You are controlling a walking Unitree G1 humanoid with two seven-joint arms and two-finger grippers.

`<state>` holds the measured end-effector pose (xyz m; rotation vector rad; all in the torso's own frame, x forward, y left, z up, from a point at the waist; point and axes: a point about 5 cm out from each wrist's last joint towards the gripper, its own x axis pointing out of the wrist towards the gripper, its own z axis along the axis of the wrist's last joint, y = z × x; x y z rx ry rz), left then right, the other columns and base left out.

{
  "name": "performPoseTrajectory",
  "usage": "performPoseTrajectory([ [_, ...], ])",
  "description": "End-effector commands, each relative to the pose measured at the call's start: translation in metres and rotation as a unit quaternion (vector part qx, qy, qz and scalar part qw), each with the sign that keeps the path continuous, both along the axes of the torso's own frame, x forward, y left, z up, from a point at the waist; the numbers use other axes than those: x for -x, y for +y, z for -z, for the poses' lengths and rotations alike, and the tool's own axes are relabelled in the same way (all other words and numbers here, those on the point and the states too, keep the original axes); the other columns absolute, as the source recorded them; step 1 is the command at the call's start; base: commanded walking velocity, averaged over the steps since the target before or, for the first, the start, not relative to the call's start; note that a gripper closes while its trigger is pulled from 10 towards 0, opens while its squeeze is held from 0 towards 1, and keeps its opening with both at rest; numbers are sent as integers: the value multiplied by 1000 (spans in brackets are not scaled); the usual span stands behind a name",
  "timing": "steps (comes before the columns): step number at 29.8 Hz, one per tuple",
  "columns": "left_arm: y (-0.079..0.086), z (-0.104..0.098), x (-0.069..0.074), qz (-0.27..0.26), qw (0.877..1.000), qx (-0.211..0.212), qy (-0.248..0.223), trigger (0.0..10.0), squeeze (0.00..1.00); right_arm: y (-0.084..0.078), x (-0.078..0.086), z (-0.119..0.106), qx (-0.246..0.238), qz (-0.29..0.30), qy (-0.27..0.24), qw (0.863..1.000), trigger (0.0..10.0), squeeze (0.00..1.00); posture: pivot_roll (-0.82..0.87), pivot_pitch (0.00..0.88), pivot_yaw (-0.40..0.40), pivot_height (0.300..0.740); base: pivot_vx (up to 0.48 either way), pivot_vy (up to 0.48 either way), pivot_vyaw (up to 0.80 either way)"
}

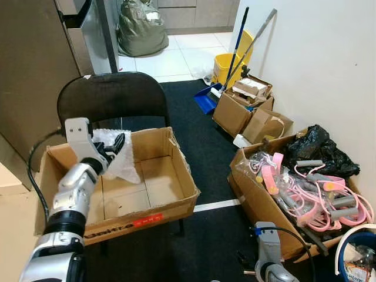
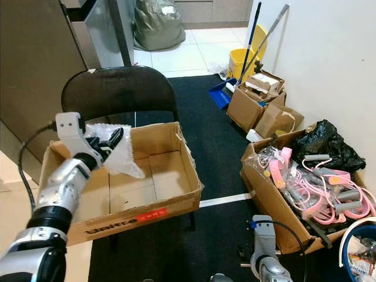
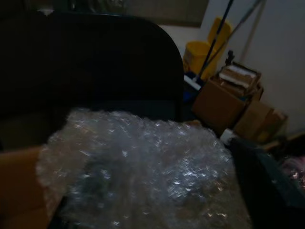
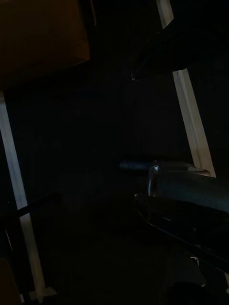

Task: Picking trash to rubbish bin

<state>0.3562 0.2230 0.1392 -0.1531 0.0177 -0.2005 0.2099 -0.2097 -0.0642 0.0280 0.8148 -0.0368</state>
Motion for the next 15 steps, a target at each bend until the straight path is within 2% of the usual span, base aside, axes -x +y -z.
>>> performPoseTrajectory([
  [1,1,0,0,17,999,-43,26,10000,816,-2,9,5,3,-1,19,1000,10000,0,32,96,0,740,0,0,0],
  [2,1,0,0,17,999,-43,26,10000,816,-2,9,5,3,-1,19,1000,10000,0,32,96,0,740,0,0,0],
  [3,2,3,0,26,996,-62,50,10000,82,-2,9,5,3,-1,20,1000,10000,0,32,96,0,740,0,0,0],
  [4,2,4,0,31,995,-67,60,10000,82,-1,9,5,3,-1,20,1000,10000,0,32,96,0,740,0,0,0],
  [5,2,7,1,31,994,-67,78,10000,0,-1,9,5,3,-2,20,1000,10000,0,32,96,0,740,0,0,0],
  [6,2,7,1,31,994,-67,78,10000,0,-1,9,5,3,-2,20,1000,10000,0,32,96,0,740,0,0,0],
  [7,2,13,3,42,990,-79,109,10000,0,-1,9,5,3,-2,20,1000,10000,0,33,97,0,740,0,0,0],
  [8,2,13,3,42,990,-79,109,10000,0,-1,9,5,3,-2,20,1000,10000,0,33,97,0,740,0,0,0],
  [9,-2,27,10,96,974,-129,159,10000,0,0,9,5,2,-2,20,1000,10000,0,33,97,0,740,0,0,0],
  [10,-2,27,10,96,974,-129,159,10000,0,0,9,5,2,-2,20,1000,10000,0,33,97,0,740,0,0,0],
  [13,6,36,16,110,953,-200,199,10000,0,0,9,6,3,-3,21,1000,10000,0,32,100,0,740,0,0,0],
  [15,9,35,18,123,949,-204,205,10000,0,0,9,6,3,-2,21,1000,10000,0,32,100,0,740,0,0,0],
])
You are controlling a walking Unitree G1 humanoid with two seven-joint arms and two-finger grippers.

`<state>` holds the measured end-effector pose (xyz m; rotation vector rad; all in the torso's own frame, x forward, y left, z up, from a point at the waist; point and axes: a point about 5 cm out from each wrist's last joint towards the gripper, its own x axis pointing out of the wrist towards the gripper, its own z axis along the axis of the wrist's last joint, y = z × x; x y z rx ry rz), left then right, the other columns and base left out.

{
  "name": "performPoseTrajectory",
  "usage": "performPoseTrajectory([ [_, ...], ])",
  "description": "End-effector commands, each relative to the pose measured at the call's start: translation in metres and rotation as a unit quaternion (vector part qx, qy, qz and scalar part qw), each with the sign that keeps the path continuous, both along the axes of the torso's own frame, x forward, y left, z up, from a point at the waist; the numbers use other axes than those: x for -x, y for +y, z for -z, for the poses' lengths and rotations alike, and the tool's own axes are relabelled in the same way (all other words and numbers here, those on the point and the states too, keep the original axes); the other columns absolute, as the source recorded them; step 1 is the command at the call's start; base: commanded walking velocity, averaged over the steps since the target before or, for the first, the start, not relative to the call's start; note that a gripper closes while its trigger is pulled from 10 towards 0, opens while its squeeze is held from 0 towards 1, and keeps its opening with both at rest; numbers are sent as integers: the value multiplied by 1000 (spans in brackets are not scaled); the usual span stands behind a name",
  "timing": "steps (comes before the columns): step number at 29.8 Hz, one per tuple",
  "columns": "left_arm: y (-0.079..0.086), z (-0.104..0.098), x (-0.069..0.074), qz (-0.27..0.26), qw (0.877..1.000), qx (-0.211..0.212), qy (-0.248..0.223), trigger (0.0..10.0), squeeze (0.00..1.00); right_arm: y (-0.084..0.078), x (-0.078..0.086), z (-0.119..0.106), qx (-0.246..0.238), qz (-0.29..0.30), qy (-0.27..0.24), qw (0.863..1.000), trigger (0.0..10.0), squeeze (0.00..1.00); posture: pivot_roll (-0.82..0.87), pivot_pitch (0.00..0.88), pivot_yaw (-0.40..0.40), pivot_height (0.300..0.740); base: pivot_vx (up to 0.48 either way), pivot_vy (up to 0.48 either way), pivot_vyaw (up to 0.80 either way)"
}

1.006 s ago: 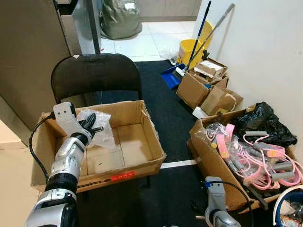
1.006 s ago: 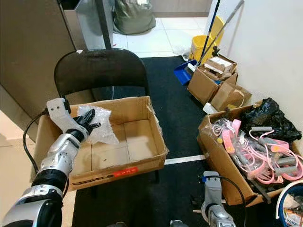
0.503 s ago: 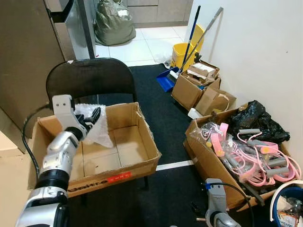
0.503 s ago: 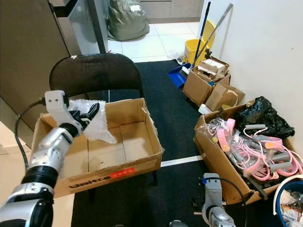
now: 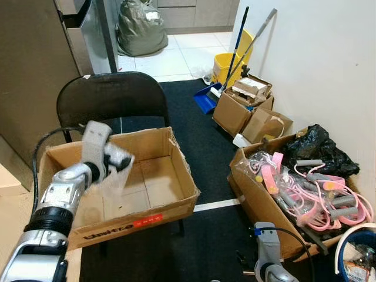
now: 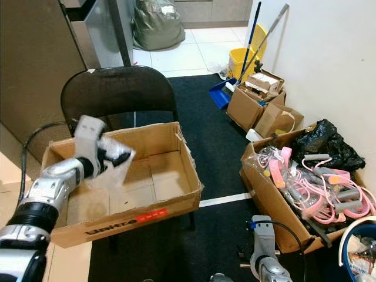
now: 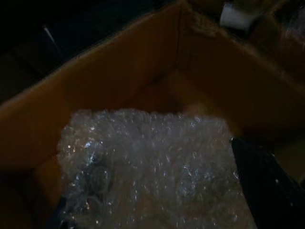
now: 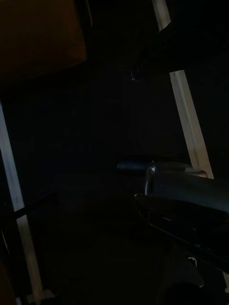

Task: Picking trash to rubbish bin

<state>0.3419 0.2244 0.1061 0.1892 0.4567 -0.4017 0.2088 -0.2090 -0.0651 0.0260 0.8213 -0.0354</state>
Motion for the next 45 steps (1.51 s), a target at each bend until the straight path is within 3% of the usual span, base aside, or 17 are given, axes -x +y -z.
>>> performPoseTrajectory([
  [1,9,-1,6,22,999,-13,22,10000,0,-2,8,5,1,1,17,1000,10000,0,32,105,2,740,0,0,0],
  [2,12,-3,10,45,998,-41,34,10000,0,-3,8,4,0,7,14,1000,10000,0,32,105,2,740,0,0,0],
  [3,26,-3,15,71,987,-137,51,10000,0,-8,5,1,-2,22,6,1000,10000,0,32,105,2,740,0,0,0],
  [7,39,-14,16,62,977,-196,52,10000,0,-11,0,-2,-1,25,-4,1000,10000,0,32,113,5,740,0,0,0],
  [11,36,-43,4,37,991,-127,-13,10000,0,-12,-19,-16,-25,28,-52,998,10000,0,34,118,3,740,0,0,0],
  [14,28,-70,-1,50,993,-69,-78,10000,0,13,-50,-40,-122,-65,-135,981,10000,0,34,118,3,740,0,0,0],
  [16,25,-83,-4,47,992,-33,-110,10000,0,23,-70,-63,-181,-118,-199,956,10000,0,34,125,6,740,0,0,0],
  [17,21,-94,-6,45,988,-1,-145,10000,0,31,-86,-87,-228,-166,-252,926,10000,0,34,125,6,740,0,0,0],
  [23,12,-107,-5,58,979,55,-185,10000,0,48,-101,-122,-282,-275,-299,869,10000,0,34,125,6,740,0,0,0],
  [26,-1,-113,-1,93,966,131,-202,10000,0,59,-102,-134,-294,-325,-309,844,10000,0,29,125,4,740,0,0,0],
  [28,-8,-118,4,114,953,180,-216,10000,0,57,-107,-136,-282,-312,-320,849,10000,0,29,125,4,740,0,0,0],
  [30,-15,-121,10,142,936,229,-226,10000,0,48,-114,-132,-229,-259,-320,882,10000,0,31,124,2,740,0,0,0],
  [31,-15,-121,10,142,936,229,-226,10000,0,48,-114,-132,-229,-259,-320,882,10000,0,31,124,2,740,0,0,0],
  [33,-30,-121,23,197,909,285,-232,10000,0,31,-117,-123,-171,-179,-305,919,10000,0,32,125,0,740,0,0,0],
  [37,-56,-109,47,288,877,326,-204,10000,0,4,-108,-102,-99,-73,-256,959,10000,0,32,125,-1,740,0,0,0],
  [41,-68,-87,58,317,877,325,-158,10000,0,-12,-93,-84,-75,-16,-208,975,10000,0,32,125,-1,740,0,0,0],
  [45,-75,-35,70,308,902,295,-66,10000,0,-27,-63,-54,-34,45,-136,989,10000,0,38,122,0,740,0,0,0],
])
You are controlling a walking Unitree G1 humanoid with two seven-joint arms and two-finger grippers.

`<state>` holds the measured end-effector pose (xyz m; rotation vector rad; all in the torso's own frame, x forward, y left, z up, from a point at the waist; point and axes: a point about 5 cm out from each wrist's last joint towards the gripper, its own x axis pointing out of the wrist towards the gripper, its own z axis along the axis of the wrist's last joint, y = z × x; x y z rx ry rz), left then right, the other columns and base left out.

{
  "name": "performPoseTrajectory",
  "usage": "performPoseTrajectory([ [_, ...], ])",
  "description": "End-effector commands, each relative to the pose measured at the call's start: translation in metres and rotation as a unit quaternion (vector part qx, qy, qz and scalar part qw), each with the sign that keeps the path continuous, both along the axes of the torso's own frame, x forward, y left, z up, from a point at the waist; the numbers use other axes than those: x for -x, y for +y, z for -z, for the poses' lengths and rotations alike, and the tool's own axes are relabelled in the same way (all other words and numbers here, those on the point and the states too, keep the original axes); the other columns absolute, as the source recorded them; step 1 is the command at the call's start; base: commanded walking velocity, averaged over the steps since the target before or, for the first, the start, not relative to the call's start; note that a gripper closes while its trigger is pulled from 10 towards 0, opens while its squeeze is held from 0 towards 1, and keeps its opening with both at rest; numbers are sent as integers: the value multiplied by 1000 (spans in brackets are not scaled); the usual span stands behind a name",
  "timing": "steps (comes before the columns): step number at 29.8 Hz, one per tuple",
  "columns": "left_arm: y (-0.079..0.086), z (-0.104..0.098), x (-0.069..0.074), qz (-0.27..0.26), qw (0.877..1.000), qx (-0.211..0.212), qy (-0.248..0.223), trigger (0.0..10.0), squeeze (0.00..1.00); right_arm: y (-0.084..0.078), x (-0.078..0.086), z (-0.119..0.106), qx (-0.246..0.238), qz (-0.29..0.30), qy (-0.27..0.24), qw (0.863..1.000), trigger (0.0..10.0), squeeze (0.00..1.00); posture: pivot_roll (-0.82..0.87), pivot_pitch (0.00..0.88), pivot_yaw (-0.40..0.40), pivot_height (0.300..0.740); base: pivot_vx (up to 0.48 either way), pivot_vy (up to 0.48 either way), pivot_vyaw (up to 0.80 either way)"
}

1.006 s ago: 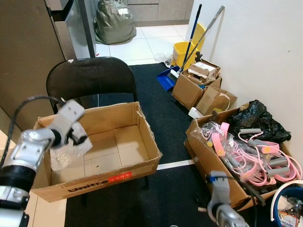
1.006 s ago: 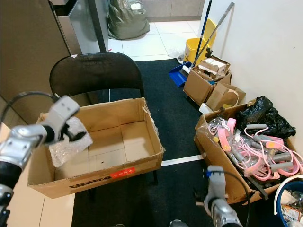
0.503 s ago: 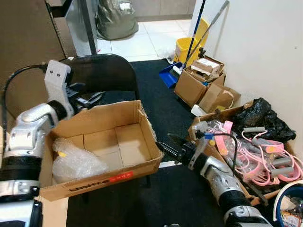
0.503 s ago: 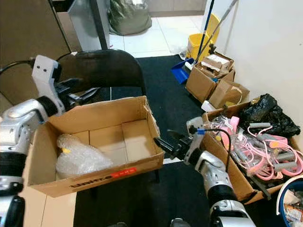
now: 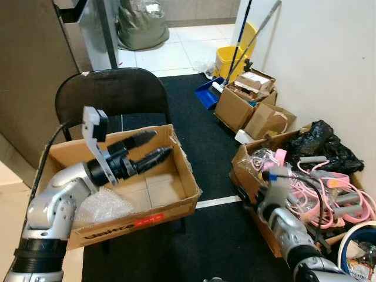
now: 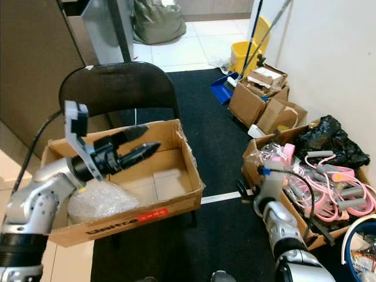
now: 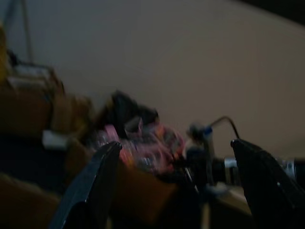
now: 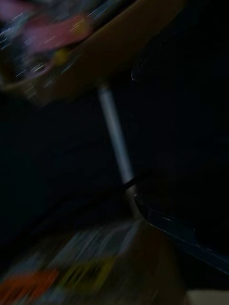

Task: Picking trash to rubbish bin

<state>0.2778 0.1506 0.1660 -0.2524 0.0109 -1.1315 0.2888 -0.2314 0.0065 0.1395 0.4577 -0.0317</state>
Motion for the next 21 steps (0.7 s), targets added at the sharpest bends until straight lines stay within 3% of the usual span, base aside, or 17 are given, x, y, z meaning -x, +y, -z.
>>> performPoseTrajectory([
  [1,-1,33,7,-2,998,-40,48,10000,0,-5,21,21,12,29,57,998,10000,0,38,122,0,740,0,0,0],
  [4,5,57,8,-42,993,-60,90,10000,0,-7,36,34,20,47,88,995,10000,0,41,117,4,740,0,0,0],
  [7,8,70,7,-69,989,-82,103,10000,0,-7,40,37,19,54,96,994,10000,0,41,117,4,740,0,0,0],
  [8,12,87,6,-105,981,-110,117,10000,0,-7,44,41,19,64,105,992,10000,0,42,111,6,740,0,0,0],
  [12,19,115,4,-172,962,-147,153,10000,0,-7,50,45,26,72,120,990,10000,0,40,102,8,740,0,0,0],
  [15,23,128,6,-193,952,-171,168,10000,0,-7,52,47,27,78,126,989,10000,0,40,102,8,740,0,0,0],
  [18,34,153,14,-214,929,-240,183,10000,0,-6,58,52,21,82,141,986,10000,0,37,94,6,740,0,0,0],
  [21,43,165,20,-237,917,-250,202,10000,0,-5,62,55,28,78,154,985,10000,0,37,94,6,740,0,0,-533],
])
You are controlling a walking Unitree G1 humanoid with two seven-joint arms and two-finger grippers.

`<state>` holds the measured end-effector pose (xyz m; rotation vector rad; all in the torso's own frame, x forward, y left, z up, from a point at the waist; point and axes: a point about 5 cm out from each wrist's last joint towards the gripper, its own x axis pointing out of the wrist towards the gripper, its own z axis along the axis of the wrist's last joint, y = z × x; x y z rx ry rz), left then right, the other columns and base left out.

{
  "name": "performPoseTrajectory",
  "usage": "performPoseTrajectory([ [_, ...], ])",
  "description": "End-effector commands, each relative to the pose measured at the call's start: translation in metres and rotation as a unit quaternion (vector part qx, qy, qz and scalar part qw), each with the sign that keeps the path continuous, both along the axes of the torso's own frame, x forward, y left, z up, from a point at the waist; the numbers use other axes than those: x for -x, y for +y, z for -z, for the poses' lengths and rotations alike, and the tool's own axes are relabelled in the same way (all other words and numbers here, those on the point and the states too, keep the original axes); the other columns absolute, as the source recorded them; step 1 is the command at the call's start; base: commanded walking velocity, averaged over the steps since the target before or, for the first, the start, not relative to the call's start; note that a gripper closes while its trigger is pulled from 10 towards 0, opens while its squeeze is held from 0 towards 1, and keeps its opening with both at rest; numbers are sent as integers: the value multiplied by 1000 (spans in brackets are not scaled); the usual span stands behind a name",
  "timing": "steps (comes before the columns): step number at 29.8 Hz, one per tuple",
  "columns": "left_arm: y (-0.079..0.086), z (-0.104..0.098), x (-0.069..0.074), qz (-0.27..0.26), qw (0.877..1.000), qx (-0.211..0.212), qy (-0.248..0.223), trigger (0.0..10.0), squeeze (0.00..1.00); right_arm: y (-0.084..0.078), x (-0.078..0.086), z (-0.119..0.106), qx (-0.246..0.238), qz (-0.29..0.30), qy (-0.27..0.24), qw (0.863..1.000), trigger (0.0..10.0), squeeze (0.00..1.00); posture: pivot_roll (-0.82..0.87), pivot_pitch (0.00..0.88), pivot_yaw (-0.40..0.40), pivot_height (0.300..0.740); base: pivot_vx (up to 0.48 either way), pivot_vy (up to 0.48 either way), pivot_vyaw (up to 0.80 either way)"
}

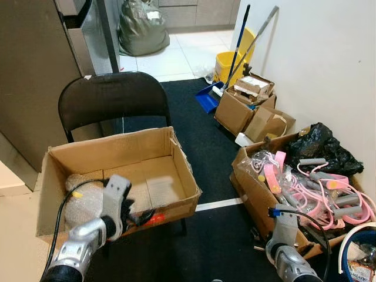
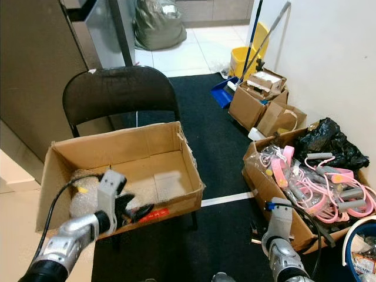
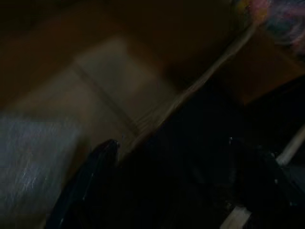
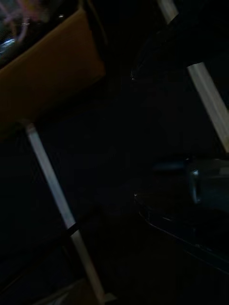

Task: Picking trash to rubbish bin

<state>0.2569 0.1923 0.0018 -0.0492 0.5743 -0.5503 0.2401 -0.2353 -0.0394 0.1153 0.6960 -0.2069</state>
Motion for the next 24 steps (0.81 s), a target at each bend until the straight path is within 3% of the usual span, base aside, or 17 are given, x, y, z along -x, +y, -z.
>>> performPoseTrajectory([
  [1,3,3,1,-5,1000,-5,-1,10000,0,0,15,11,-1,6,31,999,10000,0,37,94,6,740,0,0,-800],
  [9,0,9,9,9,999,33,-7,10000,0,2,27,19,3,8,55,998,10000,0,39,98,3,740,0,0,-800],
  [16,-6,-6,-4,24,995,76,-54,10000,0,1,31,21,3,9,62,998,10000,0,39,98,3,740,0,0,-800],
  [24,-22,-27,-15,90,985,104,-102,10000,0,-2,38,25,5,18,74,997,10000,0,32,101,8,740,0,0,-800],
])
